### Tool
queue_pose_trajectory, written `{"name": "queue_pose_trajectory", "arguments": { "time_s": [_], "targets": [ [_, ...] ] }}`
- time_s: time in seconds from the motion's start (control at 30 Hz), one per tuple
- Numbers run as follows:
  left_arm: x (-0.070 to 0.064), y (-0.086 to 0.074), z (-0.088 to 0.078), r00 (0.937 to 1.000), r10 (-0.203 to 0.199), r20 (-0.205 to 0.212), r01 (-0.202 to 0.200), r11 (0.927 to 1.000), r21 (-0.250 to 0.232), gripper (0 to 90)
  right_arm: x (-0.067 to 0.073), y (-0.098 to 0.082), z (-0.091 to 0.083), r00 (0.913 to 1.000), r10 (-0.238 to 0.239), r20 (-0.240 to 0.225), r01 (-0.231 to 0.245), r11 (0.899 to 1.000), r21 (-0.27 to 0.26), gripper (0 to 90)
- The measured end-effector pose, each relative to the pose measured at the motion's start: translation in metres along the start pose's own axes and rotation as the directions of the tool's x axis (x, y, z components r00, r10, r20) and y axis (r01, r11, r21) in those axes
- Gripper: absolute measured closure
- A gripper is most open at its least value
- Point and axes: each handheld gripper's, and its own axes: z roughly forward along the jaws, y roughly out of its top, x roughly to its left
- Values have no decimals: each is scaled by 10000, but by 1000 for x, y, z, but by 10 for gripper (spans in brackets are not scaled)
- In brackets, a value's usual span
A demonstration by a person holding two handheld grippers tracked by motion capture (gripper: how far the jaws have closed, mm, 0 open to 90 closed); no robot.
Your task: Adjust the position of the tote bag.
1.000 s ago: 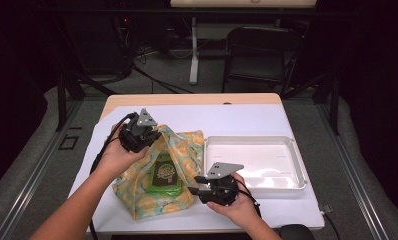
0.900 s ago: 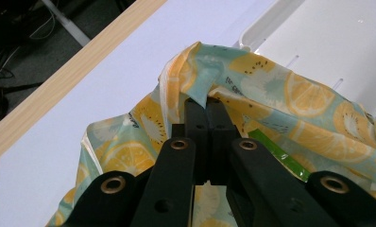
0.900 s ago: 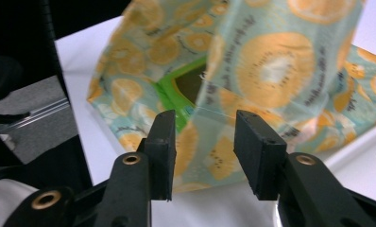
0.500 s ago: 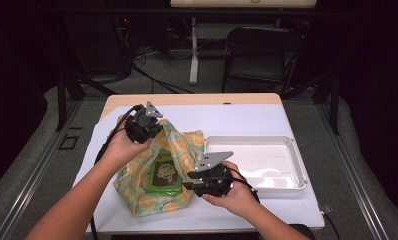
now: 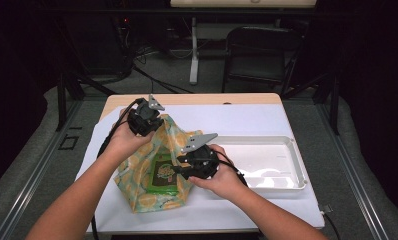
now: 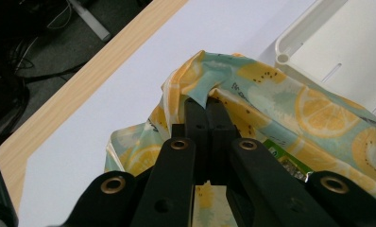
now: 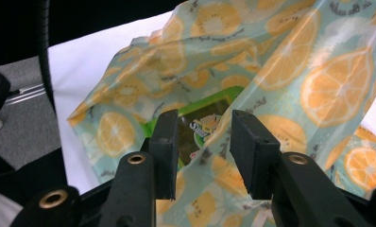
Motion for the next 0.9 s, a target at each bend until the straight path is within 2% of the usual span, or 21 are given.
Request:
{"name": "queue_pose_trajectory", "arguments": {
  "time_s": [0.13,0.2,0.27,0.47,0.7,0.9],
  "targets": [
    [2,3,1,10000,-67,6,67,10000,14,900,-5,8,4,9995,78,295,-76,9999,-68,603],
    [3,4,2,9999,-137,16,137,9999,1,900,-11,12,7,9974,321,640,-296,9988,-396,569],
    [4,5,2,9999,-149,25,149,9999,-8,900,-15,14,10,9960,503,741,-469,9978,-471,564],
    [6,5,4,9998,-188,17,188,9998,-8,900,-21,18,19,9935,741,862,-703,9964,-463,557],
    [8,6,6,9996,-285,-31,285,9996,-41,900,-22,25,30,9915,808,1018,-766,9961,-448,549],
    [9,6,6,9994,-338,-123,335,9992,-240,900,-28,25,39,9880,650,1400,-640,9979,-116,641]
  ]
}}
